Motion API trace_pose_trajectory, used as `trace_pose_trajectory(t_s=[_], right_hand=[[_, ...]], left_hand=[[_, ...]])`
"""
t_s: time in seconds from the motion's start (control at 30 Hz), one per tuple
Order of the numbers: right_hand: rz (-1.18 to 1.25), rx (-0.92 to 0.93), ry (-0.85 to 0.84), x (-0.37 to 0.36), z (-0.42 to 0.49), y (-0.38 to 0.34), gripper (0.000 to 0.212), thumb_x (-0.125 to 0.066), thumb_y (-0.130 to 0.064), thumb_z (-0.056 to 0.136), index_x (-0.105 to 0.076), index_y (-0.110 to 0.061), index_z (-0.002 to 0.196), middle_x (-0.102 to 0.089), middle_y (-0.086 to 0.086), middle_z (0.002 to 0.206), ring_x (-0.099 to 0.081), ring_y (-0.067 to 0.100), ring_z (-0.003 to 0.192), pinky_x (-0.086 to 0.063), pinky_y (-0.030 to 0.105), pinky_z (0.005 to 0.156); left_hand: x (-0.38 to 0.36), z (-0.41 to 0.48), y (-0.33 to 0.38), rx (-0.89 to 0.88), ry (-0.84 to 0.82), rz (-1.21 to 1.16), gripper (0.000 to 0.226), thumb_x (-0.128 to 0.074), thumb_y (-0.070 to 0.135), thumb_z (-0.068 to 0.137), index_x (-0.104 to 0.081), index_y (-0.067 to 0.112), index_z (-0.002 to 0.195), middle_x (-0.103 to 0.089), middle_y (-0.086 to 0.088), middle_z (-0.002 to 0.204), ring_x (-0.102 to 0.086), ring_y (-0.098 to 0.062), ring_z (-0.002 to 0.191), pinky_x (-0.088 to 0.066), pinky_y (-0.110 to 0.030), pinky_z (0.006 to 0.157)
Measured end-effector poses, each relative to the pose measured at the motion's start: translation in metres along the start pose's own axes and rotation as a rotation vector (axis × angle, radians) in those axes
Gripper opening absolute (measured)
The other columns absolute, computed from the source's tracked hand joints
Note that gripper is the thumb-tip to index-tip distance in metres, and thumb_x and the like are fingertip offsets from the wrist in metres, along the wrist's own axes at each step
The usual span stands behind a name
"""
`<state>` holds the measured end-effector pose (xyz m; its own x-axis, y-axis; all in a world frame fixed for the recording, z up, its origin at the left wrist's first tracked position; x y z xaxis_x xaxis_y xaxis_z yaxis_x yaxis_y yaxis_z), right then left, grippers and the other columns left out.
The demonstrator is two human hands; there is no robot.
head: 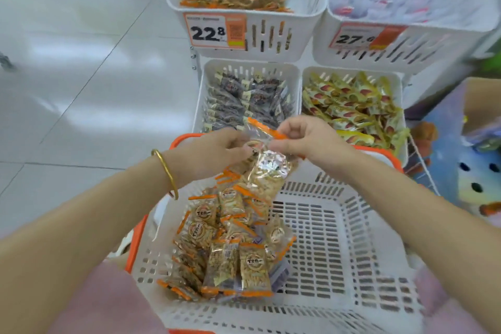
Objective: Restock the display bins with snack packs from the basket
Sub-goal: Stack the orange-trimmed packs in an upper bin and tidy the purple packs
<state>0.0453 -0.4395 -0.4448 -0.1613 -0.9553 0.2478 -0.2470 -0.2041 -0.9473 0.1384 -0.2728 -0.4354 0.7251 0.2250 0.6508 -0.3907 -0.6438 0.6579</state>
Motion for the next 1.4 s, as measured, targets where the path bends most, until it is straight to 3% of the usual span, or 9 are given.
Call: trace_pose_trajectory(t_s=[0.1,0.37,0.53,0.77,0.9,0.97,1.07,1.27,1.4], right_hand=[[0.002,0.023,0.111,0.021,-0.011,-0.014,0.018,-0.077,-0.011,0.074,-0.061,-0.011,0.08,-0.065,0.002,0.068,-0.058,0.004,0.052,-0.044,0.015,0.049],[-0.026,0.086,0.379,0.045,-0.03,-0.02,0.019,-0.078,-0.013,0.075,-0.059,-0.012,0.075,-0.061,0.0,0.061,-0.056,0.006,0.048,-0.044,0.019,0.047],[-0.133,0.183,0.497,0.04,-0.027,-0.031,0.021,-0.08,-0.025,0.072,-0.06,-0.023,0.064,-0.059,0.001,0.082,-0.056,0.015,0.072,-0.047,0.03,0.068],[-0.076,0.208,0.504,0.03,-0.007,-0.04,0.017,-0.08,-0.021,0.073,-0.064,-0.023,0.066,-0.058,-0.005,0.105,-0.056,0.002,0.098,-0.046,0.029,0.089],[-0.07,0.141,0.368,0.043,0.009,-0.056,0.043,-0.069,-0.037,0.083,-0.051,-0.03,0.12,-0.054,-0.01,0.119,-0.057,0.005,0.101,-0.051,0.029,0.08],[-0.076,0.095,0.217,0.055,0.017,-0.072,0.054,-0.069,-0.038,0.082,-0.045,-0.034,0.13,-0.058,-0.009,0.117,-0.063,0.004,0.092,-0.054,0.026,0.067],[-0.149,0.155,0.118,0.069,0.035,-0.103,0.027,-0.073,-0.021,0.081,-0.06,-0.023,0.104,-0.065,-0.001,0.085,-0.062,0.007,0.064,-0.053,0.023,0.052],[-0.347,0.424,0.591,0.108,0.115,-0.166,0.019,-0.072,-0.011,0.081,-0.053,-0.014,0.083,-0.064,0.01,0.085,-0.064,0.023,0.075,-0.055,0.037,0.066],[-0.791,0.408,0.694,0.122,0.192,-0.177,0.02,-0.064,-0.01,0.084,-0.045,-0.014,0.084,-0.051,0.006,0.086,-0.05,0.024,0.084,-0.026,0.031,0.062]], left_hand=[[-0.007,0.004,0.019,-0.001,-0.036,-0.35,0.016,-0.048,0.021,0.097,-0.057,0.008,0.1,-0.054,-0.011,0.088,-0.051,-0.023,0.082,-0.049,-0.046,0.086],[-0.013,0.014,0.042,0.066,-0.056,-0.752,0.031,-0.039,0.022,0.101,-0.05,0.002,0.122,-0.064,-0.016,0.111,-0.065,-0.027,0.089,-0.059,-0.039,0.075],[-0.013,0.016,0.051,0.033,-0.104,-0.826,0.034,-0.038,0.032,0.1,-0.053,0.013,0.123,-0.065,-0.012,0.116,-0.067,-0.025,0.094,-0.059,-0.039,0.075],[-0.015,0.022,0.056,-0.135,-0.062,-0.561,0.06,-0.079,0.04,0.068,-0.052,0.022,0.119,-0.063,-0.015,0.114,-0.061,-0.033,0.106,-0.048,-0.054,0.093],[0.011,0.034,0.058,-0.198,0.009,-0.446,0.048,-0.07,0.03,0.082,-0.045,0.028,0.122,-0.059,0.006,0.115,-0.06,-0.015,0.106,-0.048,-0.041,0.096],[0.033,0.041,0.063,-0.259,0.082,-0.382,0.047,-0.067,0.026,0.085,-0.043,0.024,0.126,-0.059,0.005,0.113,-0.059,-0.009,0.101,-0.05,-0.03,0.09],[0.065,0.057,0.076,-0.346,0.239,-0.299,0.041,-0.067,0.017,0.085,-0.043,0.021,0.117,-0.057,0.009,0.088,-0.055,0.007,0.069,-0.046,-0.012,0.061],[0.126,0.096,0.091,-0.359,0.679,0.067,0.057,-0.065,0.03,0.086,-0.04,0.017,0.135,-0.045,0.0,0.132,-0.038,-0.016,0.126,-0.03,-0.022,0.101],[0.139,0.121,0.073,-0.322,0.749,0.381,0.052,-0.057,0.035,0.09,-0.043,0.014,0.135,-0.043,-0.004,0.139,-0.03,-0.022,0.133,-0.021,-0.029,0.11]])
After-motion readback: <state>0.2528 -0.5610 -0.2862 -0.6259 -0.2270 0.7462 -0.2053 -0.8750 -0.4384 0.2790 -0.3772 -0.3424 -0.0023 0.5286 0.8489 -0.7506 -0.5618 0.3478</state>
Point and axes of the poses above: each hand's wrist, its own z-axis towards the middle knuckle, its own x-axis out of the back of the hand, y = z × x, the point moved 1 cm from there along z, towards the middle knuckle
